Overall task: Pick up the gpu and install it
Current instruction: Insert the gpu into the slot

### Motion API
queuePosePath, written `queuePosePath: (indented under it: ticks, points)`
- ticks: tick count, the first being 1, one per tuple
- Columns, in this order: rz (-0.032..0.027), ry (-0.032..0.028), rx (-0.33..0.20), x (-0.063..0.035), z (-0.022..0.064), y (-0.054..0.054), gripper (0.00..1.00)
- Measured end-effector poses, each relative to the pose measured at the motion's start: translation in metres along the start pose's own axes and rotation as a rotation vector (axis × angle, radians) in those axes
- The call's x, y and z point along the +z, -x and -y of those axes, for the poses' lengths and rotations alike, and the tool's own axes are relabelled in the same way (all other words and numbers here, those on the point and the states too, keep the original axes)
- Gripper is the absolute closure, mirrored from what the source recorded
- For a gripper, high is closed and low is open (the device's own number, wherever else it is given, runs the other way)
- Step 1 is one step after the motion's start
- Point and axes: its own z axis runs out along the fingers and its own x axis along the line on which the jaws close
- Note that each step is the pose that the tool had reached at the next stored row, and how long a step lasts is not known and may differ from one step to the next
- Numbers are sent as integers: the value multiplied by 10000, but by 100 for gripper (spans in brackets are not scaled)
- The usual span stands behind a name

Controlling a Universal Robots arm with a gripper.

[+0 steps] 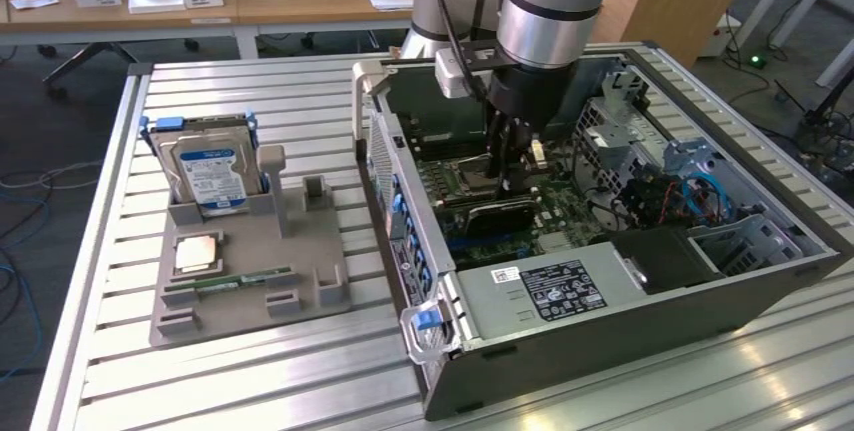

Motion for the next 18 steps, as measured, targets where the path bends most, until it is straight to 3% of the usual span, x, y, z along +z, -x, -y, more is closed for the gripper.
queuePosePath:
  ticks: [13,18]
  points:
    - [-1,0,0,3,0,0,60]
    - [0,0,0,72,-3,-1,60]
